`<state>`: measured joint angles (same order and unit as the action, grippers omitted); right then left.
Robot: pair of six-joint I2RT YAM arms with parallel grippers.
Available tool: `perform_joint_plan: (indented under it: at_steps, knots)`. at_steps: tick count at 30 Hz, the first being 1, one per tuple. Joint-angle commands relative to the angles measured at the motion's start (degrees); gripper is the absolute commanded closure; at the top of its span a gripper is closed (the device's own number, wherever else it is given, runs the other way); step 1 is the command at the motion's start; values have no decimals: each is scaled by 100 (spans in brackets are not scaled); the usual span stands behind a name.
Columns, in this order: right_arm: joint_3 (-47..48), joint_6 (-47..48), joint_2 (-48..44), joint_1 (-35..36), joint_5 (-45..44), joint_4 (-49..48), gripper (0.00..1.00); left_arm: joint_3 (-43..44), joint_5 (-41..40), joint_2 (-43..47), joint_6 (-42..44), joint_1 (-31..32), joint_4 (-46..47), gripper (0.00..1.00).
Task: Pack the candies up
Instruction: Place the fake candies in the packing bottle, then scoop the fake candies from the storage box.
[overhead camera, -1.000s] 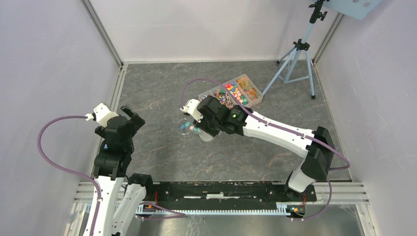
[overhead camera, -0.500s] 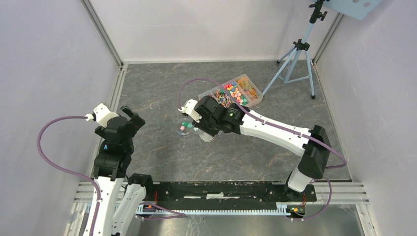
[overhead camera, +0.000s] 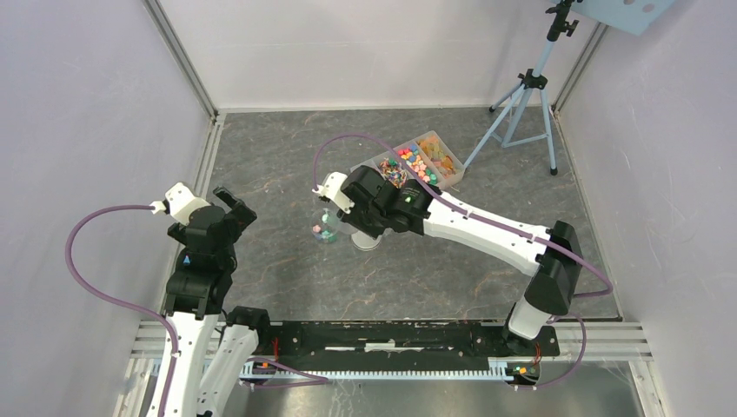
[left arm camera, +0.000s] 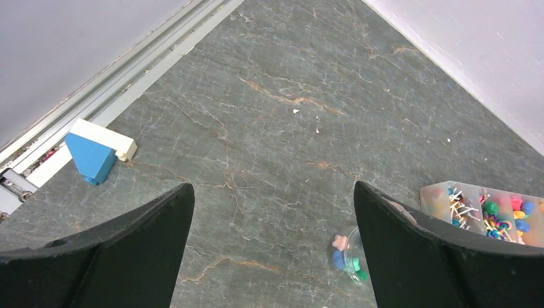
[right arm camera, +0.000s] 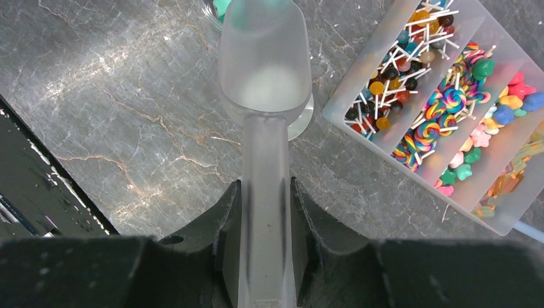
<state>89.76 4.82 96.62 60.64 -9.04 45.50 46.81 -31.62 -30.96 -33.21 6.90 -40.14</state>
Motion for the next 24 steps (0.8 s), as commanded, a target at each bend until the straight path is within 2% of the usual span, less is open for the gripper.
perform_joint_plan:
  at_steps: [1,8,13,24]
  knots:
    - [278,113,-37,27,-90,-23,100,4,-178,33,70,32,213,0]
    - [376,204,-95,-5,-187,231,100,4,-178,33,72,49,213,0]
    - [444,228,-346,-326,-269,270,100,-5,-68,33,153,61,230,0]
    - [394,541,-664,-2022,-506,618,100,-150,510,71,413,102,523,0]
